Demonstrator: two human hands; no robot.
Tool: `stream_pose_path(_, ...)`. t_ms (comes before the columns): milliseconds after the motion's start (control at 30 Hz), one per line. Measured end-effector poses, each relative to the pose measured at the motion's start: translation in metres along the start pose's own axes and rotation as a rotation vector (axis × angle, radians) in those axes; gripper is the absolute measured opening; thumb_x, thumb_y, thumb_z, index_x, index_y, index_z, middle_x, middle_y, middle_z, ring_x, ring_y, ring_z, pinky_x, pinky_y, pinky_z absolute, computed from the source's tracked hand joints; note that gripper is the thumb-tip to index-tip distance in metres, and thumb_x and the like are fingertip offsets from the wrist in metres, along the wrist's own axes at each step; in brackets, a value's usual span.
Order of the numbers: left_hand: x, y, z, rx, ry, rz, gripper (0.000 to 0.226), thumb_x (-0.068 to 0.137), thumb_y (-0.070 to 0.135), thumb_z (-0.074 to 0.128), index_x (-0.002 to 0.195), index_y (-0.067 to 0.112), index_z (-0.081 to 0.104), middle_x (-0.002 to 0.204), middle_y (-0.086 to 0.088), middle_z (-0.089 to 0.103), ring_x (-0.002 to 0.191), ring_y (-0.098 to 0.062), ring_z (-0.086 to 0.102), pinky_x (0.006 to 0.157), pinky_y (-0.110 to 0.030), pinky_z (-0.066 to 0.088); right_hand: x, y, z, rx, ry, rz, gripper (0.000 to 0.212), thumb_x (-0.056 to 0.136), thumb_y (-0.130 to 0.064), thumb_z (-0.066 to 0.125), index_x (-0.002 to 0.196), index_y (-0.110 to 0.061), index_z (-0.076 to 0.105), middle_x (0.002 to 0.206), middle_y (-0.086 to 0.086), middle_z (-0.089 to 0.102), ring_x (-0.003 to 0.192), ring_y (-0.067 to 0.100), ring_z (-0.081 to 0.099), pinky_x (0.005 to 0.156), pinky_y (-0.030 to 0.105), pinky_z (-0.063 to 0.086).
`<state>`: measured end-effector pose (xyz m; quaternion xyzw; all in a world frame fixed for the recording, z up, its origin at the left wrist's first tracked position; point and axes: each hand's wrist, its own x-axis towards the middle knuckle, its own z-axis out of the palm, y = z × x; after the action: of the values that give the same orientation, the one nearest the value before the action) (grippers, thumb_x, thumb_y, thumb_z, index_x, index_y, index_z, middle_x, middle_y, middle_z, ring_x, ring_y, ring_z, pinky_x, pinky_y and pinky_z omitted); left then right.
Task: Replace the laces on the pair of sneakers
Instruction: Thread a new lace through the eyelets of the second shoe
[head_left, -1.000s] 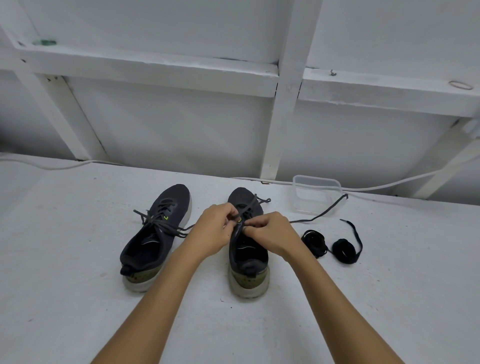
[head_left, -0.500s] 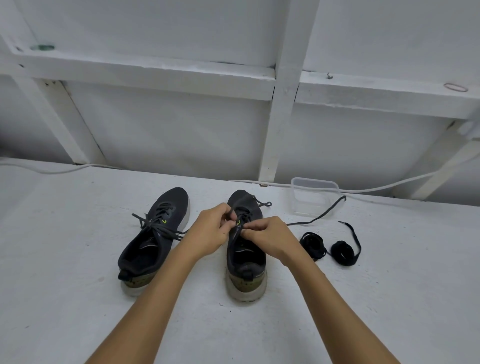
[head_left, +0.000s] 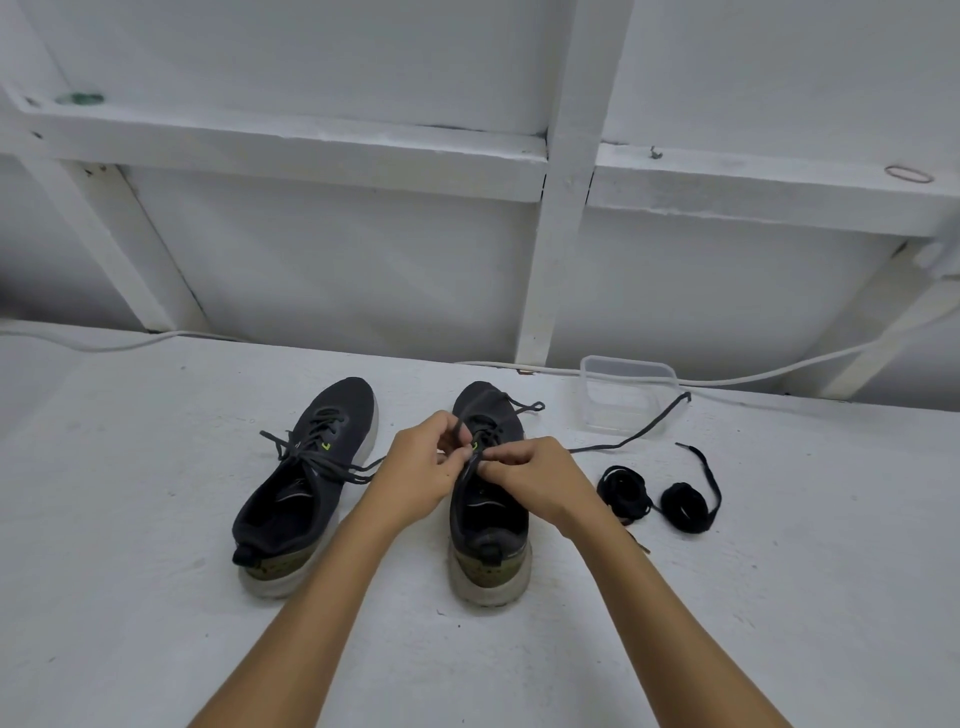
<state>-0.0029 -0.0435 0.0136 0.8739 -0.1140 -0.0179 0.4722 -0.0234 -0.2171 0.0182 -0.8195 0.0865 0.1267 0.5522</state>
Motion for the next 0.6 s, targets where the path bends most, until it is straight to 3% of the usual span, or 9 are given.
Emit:
stream_pose_path(100, 0.006, 0.002, -0.003, 0.105, -0.061, 0.054, 0.012, 0.094, 0.01, 0.064, 0.092, 0.021, 0.059, 0.086, 0.006, 0.066, 0.081, -0.016, 0.063, 0.078, -0.027, 0.053, -0.001, -0.001, -0.001, 0.009, -0.001, 0.001, 0.015, 0.086, -0.027, 0.075, 0.099, -0.032, 0.082, 0.091, -0.013, 0.078, 0.09, 0.004, 0.072, 0.091, 0.029, 0.058)
stream_pose_path(200, 0.008, -0.003, -0.008, 0.164, -0.096, 0.069, 0.015, 0.094, 0.011, 0.063, 0.093, 0.025, 0.056, 0.086, 0.005, 0.065, 0.081, -0.015, 0.062, 0.081, -0.033, 0.054, -0.003, -0.002, -0.003, 0.038, 0.003, 0.004, 0.017, 0.088, -0.025, 0.075, 0.103, -0.03, 0.081, 0.096, -0.012, 0.077, 0.092, 0.004, 0.071, 0.09, 0.024, 0.057)
stream_pose_path(333, 0.005, -0.006, -0.008, 0.133, -0.094, 0.057, 0.016, 0.092, 0.011, 0.065, 0.094, 0.025, 0.058, 0.085, 0.006, 0.067, 0.076, -0.011, 0.062, 0.079, -0.031, 0.055, -0.005, -0.005, -0.005, 0.074, 0.032, 0.057, 0.011, 0.091, -0.036, 0.072, 0.091, -0.03, 0.081, 0.082, -0.017, 0.074, 0.083, 0.003, 0.068, 0.079, 0.023, 0.056)
stream_pose_path(433, 0.004, -0.005, -0.008, 0.093, -0.077, 0.035, 0.016, 0.092, 0.01, 0.067, 0.094, 0.024, 0.059, 0.086, 0.007, 0.067, 0.078, -0.01, 0.063, 0.078, -0.026, 0.055, -0.005, -0.008, -0.004, 0.1, 0.012, 0.098, 0.021, 0.085, -0.051, 0.075, 0.082, -0.031, 0.081, 0.073, -0.016, 0.074, 0.075, 0.002, 0.069, 0.071, 0.022, 0.053)
stream_pose_path(533, 0.003, -0.005, -0.009, 0.068, -0.059, 0.013, 0.011, 0.093, 0.012, 0.067, 0.096, 0.02, 0.061, 0.087, 0.007, 0.067, 0.081, -0.012, 0.064, 0.076, -0.022, 0.054, -0.007, -0.011, -0.006, 0.098, -0.002, 0.12, 0.005, 0.087, -0.032, 0.077, 0.084, -0.03, 0.081, 0.074, -0.014, 0.073, 0.074, 0.004, 0.066, 0.062, 0.018, 0.051)
stream_pose_path(600, 0.003, -0.006, -0.009, 0.074, -0.067, 0.008, 0.008, 0.094, 0.012, 0.067, 0.098, 0.017, 0.062, 0.088, 0.007, 0.066, 0.081, -0.011, 0.063, 0.076, -0.019, 0.052, -0.008, -0.014, -0.009, 0.113, -0.014, 0.142, 0.009, 0.09, -0.025, 0.073, 0.085, -0.03, 0.078, 0.073, -0.013, 0.068, 0.069, 0.003, 0.059, 0.053, 0.014, 0.045)
